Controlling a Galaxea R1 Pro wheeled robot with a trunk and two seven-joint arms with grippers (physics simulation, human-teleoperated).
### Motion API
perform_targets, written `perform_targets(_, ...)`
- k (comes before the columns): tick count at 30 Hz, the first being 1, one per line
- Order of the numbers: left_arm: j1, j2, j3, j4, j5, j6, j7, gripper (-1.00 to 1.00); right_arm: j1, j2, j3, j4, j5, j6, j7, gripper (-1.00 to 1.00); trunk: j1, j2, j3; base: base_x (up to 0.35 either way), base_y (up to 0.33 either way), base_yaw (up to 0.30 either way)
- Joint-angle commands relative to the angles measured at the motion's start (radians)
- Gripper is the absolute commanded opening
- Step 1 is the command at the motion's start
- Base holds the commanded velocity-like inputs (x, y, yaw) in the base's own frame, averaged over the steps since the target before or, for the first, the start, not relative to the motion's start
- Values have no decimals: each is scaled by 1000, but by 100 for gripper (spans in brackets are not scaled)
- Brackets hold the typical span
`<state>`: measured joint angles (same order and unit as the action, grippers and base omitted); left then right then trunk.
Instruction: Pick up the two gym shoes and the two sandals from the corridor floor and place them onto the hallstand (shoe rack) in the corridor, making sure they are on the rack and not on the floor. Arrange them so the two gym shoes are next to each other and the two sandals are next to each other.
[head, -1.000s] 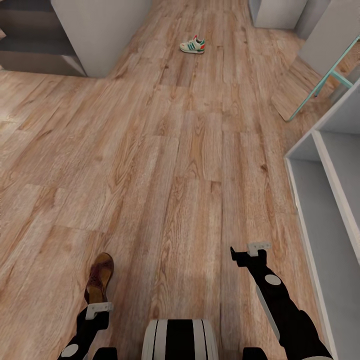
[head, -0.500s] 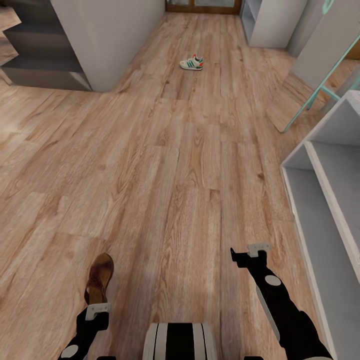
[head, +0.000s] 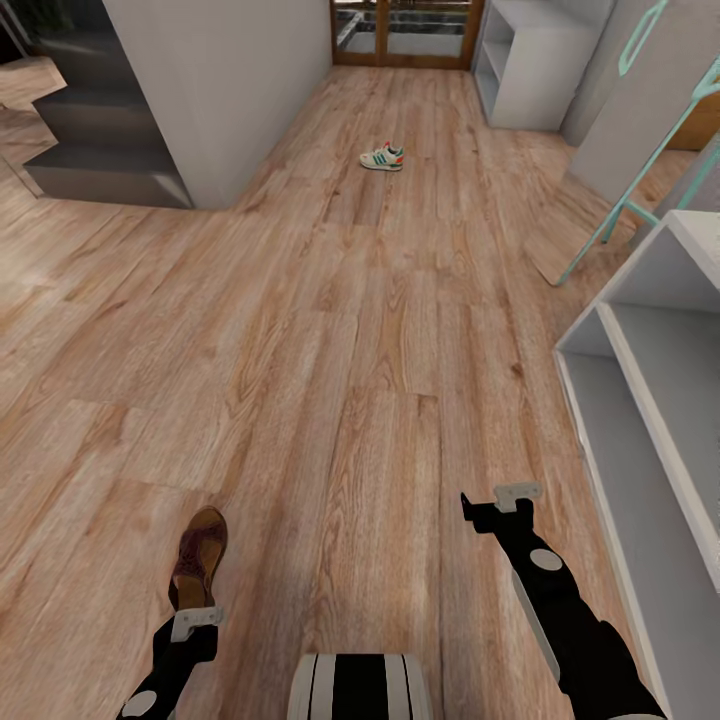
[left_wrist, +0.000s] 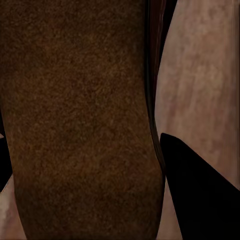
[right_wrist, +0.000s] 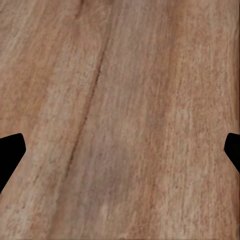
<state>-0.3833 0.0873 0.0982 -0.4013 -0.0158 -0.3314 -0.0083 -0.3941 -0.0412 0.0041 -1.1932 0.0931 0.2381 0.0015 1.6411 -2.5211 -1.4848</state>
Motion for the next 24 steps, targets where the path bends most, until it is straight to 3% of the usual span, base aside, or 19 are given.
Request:
perform_targets(1, 0, 0, 3, 1, -3, -3, -1, -100, 0, 0, 0, -1, 10, 6, 0, 100, -1, 0, 3, 0, 0, 0)
perform_targets(15, 2, 3, 0, -5, -5, -4, 11, -100, 8, -17, -3, 18, 28, 0, -2, 100, -7, 3, 70, 0, 0, -34)
perform_targets(21, 4, 8, 1, -5, -5, -6, 11, -100, 85, -22, -3, 52, 38, -70, -2, 100, -10, 5, 103, 0, 0, -74)
perform_targets(24, 5, 9, 1, -1, -4, -8, 12, -100, 131, -22, -3, 100, 39, -153, -3, 100, -11, 5, 119, 0, 0, -76)
